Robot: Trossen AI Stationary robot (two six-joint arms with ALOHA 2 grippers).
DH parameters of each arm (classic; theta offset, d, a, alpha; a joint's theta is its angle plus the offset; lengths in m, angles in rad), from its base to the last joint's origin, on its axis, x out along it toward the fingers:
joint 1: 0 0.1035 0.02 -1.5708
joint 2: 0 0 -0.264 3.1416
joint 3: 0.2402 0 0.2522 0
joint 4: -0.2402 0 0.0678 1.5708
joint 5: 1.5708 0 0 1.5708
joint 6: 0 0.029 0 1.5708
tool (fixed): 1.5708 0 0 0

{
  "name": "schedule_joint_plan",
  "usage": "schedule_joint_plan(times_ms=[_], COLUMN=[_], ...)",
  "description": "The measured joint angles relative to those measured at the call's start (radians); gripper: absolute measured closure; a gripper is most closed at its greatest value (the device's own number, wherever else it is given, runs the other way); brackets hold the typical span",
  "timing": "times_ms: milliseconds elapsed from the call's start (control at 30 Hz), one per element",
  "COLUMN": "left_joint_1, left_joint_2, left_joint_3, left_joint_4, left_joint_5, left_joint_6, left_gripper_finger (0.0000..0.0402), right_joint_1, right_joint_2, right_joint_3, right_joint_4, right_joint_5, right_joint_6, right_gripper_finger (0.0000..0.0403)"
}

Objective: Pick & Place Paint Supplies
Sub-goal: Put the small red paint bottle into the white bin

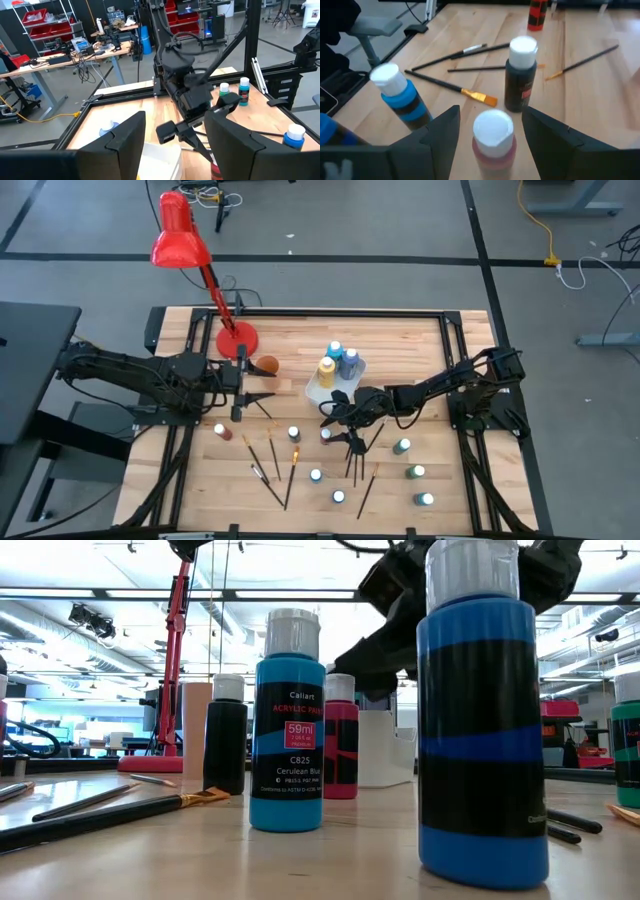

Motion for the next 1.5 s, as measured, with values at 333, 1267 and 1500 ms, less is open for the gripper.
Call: schedule_joint_plan(times_ms=[333, 1267, 1500], left_joint_1=[0.0, 0.0, 0.0], left_joint_2=[0.0, 0.0, 0.0], left_joint_3=[0.0, 0.0, 0.0], left_joint_4=[0.0, -0.007, -0.008], left_joint_5=[0.0, 0.0, 0.0], left_joint_6=[-0.003, -0.004, -0.004], left_gripper_finger=[0.0189, 0.0189, 0.0189], right_joint_1=[0.0, 0.004, 0.003], right_joint_2=[0.046, -0.313, -0.369], right_joint_3=[0.0, 0.0, -0.049], right_joint_4=[0.043, -0.114, -0.274], right_joint_5=[-0.001, 0.462, 0.832], right_joint_6=[0.011, -0.072, 0.085], right_gripper_finger=[0.0186, 0.0282, 0.0283])
